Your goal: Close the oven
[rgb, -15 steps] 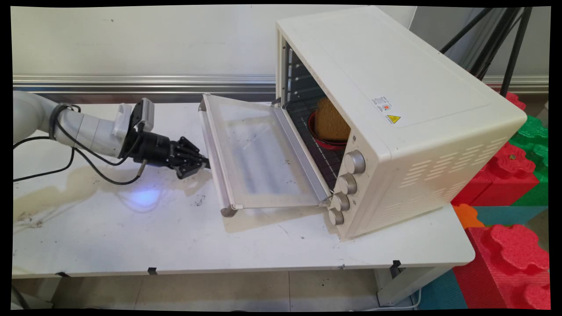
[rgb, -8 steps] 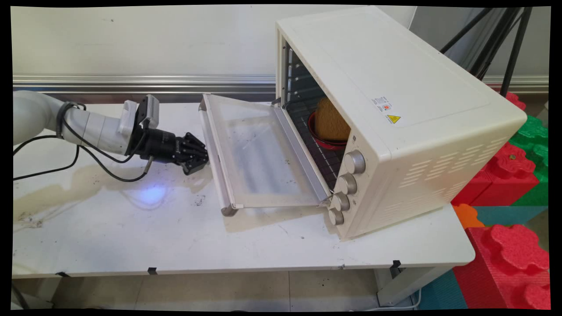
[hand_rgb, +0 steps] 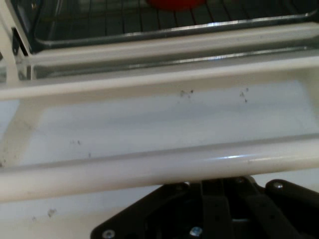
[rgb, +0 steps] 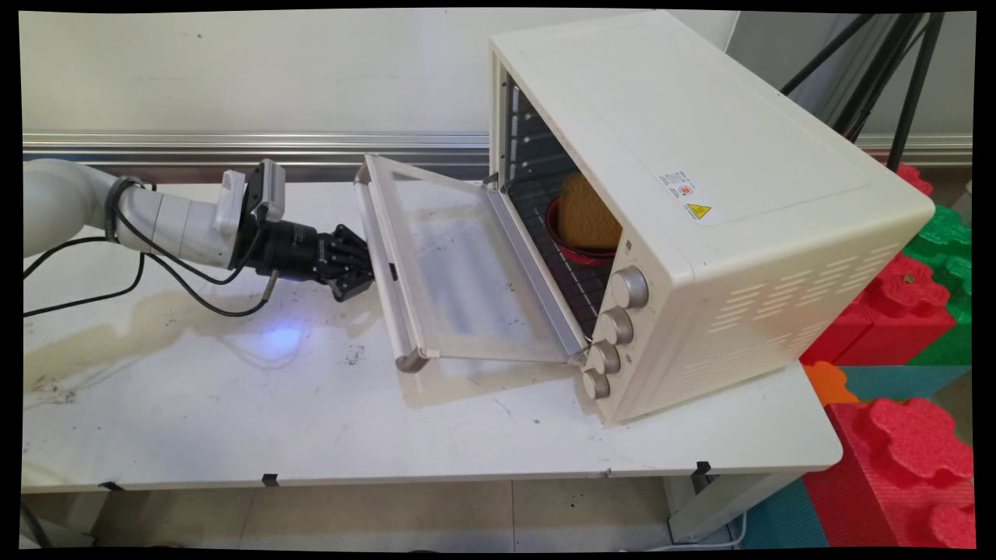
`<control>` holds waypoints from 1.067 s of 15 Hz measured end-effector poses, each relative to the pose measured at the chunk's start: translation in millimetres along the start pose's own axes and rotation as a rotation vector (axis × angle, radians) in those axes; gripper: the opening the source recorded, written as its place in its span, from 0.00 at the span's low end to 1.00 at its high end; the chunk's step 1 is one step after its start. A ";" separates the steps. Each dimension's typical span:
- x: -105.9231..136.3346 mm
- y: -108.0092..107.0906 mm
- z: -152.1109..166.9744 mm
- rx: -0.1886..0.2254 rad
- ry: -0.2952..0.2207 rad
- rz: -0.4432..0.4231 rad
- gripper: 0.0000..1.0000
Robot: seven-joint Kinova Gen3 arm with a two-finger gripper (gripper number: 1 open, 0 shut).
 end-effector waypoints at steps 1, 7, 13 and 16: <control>2.6 0.1 -0.2 0.002 0.009 0.005 0.00; 25.8 -0.8 0.1 0.014 0.071 0.028 0.00; 50.8 -6.2 3.8 0.030 0.125 0.038 0.00; 64.4 -9.6 8.4 0.036 0.149 0.039 0.00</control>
